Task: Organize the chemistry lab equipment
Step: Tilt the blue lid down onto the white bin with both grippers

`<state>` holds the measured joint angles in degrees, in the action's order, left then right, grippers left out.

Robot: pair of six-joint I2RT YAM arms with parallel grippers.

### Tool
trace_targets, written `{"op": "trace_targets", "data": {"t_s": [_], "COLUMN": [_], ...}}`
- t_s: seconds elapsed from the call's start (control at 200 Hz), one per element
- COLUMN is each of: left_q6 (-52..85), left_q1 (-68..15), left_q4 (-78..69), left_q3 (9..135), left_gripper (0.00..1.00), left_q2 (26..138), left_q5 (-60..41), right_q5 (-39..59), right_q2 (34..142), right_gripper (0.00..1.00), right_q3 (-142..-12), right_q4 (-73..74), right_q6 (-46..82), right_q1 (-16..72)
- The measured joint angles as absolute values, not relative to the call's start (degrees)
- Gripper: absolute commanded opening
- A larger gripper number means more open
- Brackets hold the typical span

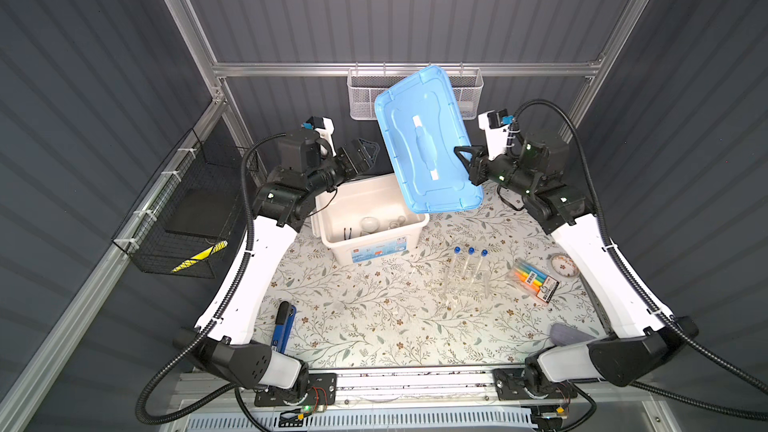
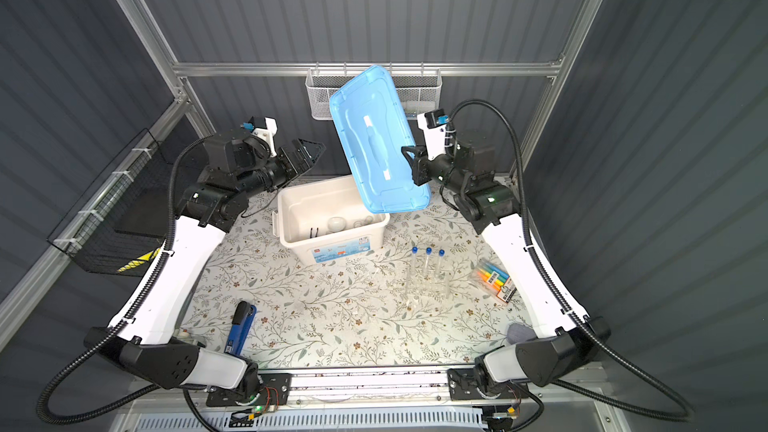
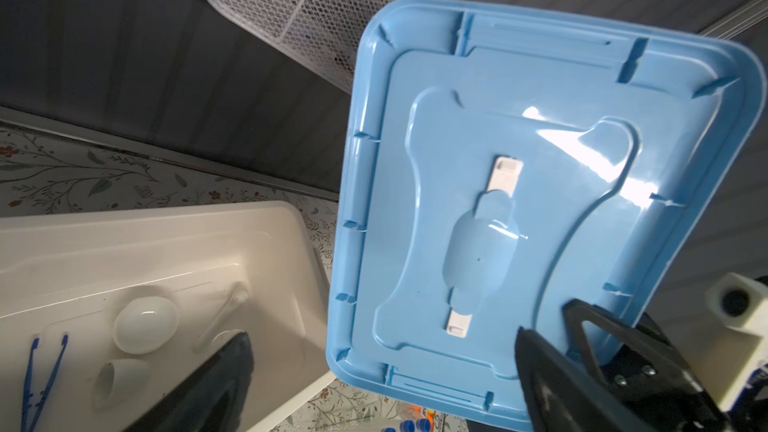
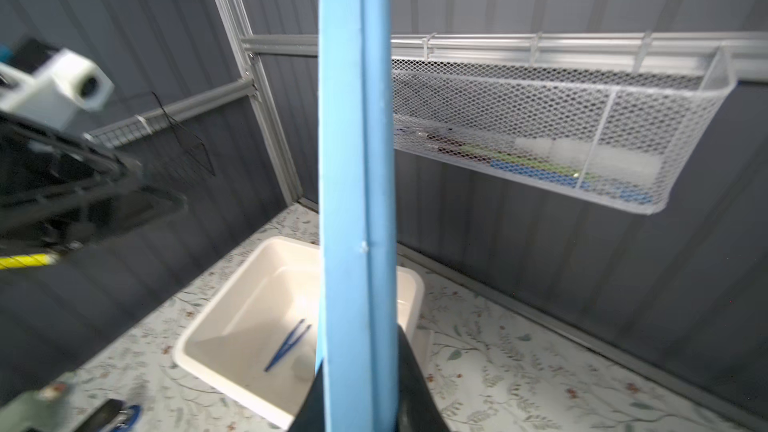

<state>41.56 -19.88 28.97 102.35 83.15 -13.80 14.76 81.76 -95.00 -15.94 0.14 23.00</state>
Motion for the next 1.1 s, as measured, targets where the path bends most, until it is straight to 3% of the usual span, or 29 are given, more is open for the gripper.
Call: {"op": "trace_targets", "data": {"t_s": [0.39, 0.685, 1.101], "left_q6": [53.84, 59.66, 62.92], "left_q1": [-5.8, -4.78, -3.88], "left_q4": [22.39, 18.15, 15.05], "left_q3": [101.84, 97.62, 88.99], "left_gripper": [1.0, 0.99, 0.93], "left_q2": [83.0, 81.87, 79.61], "left_q5": [-28.05, -31.83, -33.17], "right_q5": [-9.3, -14.87, -16.53], "right_q2": [84.97, 88.62, 90.19], "right_gripper": [0.05, 0.05, 0.06], "right_q3": [-87.81, -82.83, -78.22], "right_q4": [-4.8, 4.14, 12.78], "right_q6": [-33.95, -47.99, -56.07], "right_q1": [39.83, 44.64, 48.18]}}
